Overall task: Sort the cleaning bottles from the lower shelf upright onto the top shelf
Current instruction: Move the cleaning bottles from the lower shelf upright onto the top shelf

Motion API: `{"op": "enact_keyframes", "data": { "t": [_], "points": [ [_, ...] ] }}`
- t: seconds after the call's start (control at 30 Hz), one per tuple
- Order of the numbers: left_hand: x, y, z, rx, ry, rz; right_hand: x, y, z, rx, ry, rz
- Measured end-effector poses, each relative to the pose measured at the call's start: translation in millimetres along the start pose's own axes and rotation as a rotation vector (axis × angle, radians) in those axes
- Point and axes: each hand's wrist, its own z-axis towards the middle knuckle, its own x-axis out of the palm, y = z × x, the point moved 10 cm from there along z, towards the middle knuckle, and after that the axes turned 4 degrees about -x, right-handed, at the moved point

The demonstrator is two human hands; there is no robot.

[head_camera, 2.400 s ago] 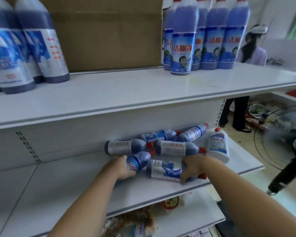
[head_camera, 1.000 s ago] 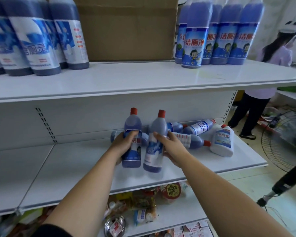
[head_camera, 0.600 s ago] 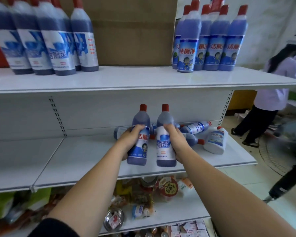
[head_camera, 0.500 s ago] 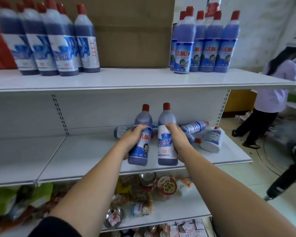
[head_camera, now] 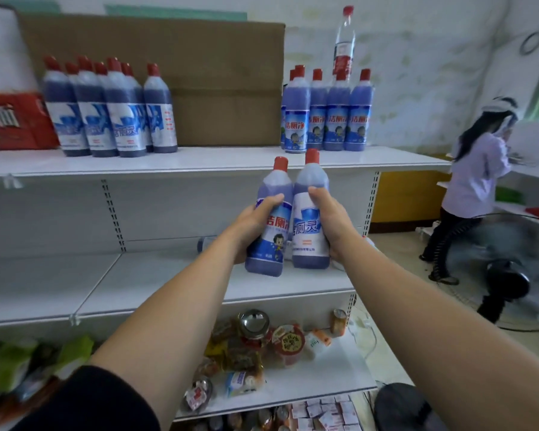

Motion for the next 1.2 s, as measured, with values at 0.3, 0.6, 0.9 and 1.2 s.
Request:
{"op": "enact_keyframes", "data": {
  "t": [0.3,0.6,0.9,1.2],
  "points": [
    [11,-97,-14,0.235,0.083,0.004,20,105,-1,-0.264,0.066,-0.054],
    [13,-171,-2,0.409,0.116,-0.004,31,168,16,-0.396,-0.020,-0.013],
    [31,-199,41,0.442,-0.006,0.085,-6,182,52,-0.454,-0.033,0.021],
    [100,-210,135,0.466,-0.066,0.232,-92,194,130,-0.420,-0.050,-0.090]
  ]
}}
